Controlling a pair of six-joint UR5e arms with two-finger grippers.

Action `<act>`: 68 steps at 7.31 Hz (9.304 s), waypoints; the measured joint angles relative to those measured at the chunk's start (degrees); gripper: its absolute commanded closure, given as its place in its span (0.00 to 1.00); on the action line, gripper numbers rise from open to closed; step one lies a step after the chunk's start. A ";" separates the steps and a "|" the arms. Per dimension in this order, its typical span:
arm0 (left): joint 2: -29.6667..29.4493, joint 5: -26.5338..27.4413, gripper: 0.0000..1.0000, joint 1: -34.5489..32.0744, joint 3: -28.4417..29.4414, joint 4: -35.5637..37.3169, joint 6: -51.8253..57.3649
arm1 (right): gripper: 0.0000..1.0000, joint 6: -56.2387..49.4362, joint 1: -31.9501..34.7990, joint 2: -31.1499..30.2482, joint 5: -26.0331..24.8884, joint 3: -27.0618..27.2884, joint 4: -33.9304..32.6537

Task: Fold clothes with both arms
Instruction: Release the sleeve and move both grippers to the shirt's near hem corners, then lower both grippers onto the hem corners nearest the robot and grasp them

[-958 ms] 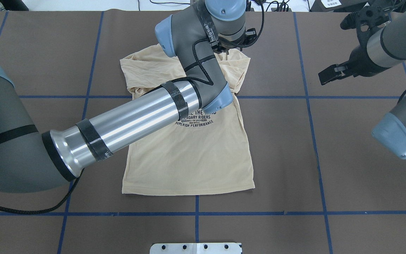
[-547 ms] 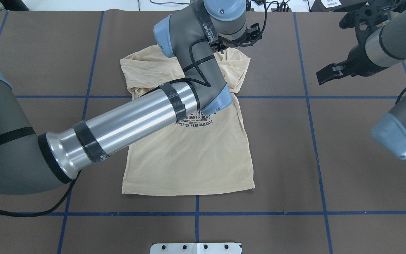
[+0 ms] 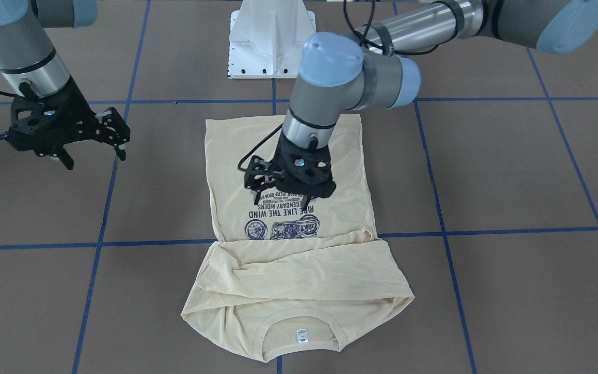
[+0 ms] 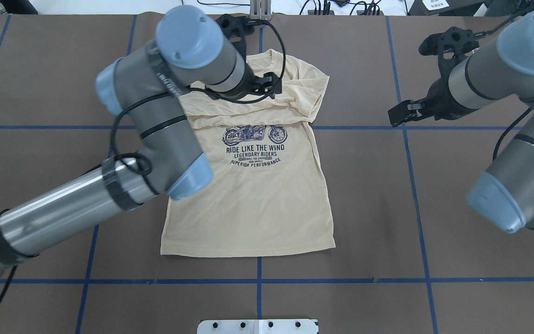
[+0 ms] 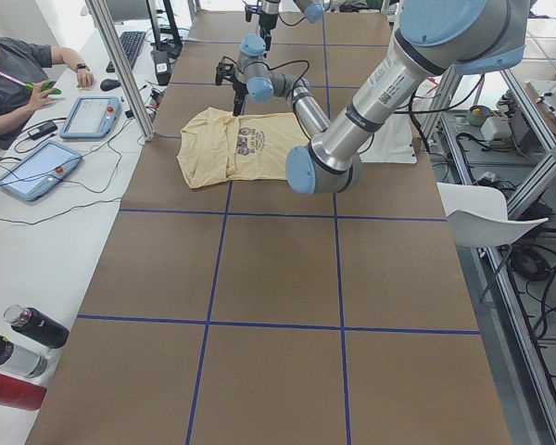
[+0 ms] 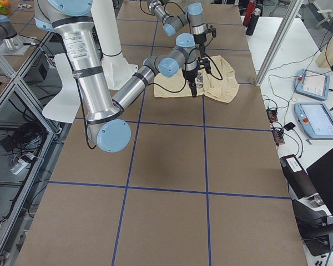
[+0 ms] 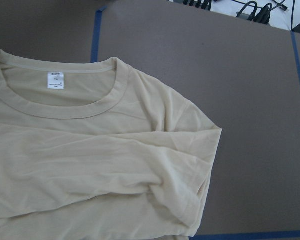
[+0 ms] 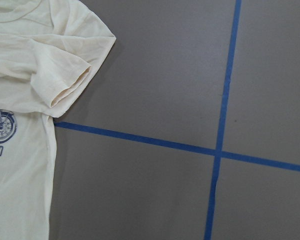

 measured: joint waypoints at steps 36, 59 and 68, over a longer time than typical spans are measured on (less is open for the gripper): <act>32.56 9.26 1.00 22.34 -21.83 0.54 -11.14 | 0.01 23.30 -25.01 -3.64 -21.40 4.84 0.77; 32.62 9.27 1.00 22.27 -23.69 0.54 -11.21 | 0.63 32.85 -37.94 -2.54 -32.02 -4.69 8.49; 32.62 8.97 1.00 22.18 -24.78 0.60 -10.78 | 1.00 32.45 -36.36 -2.24 -31.69 -2.69 8.38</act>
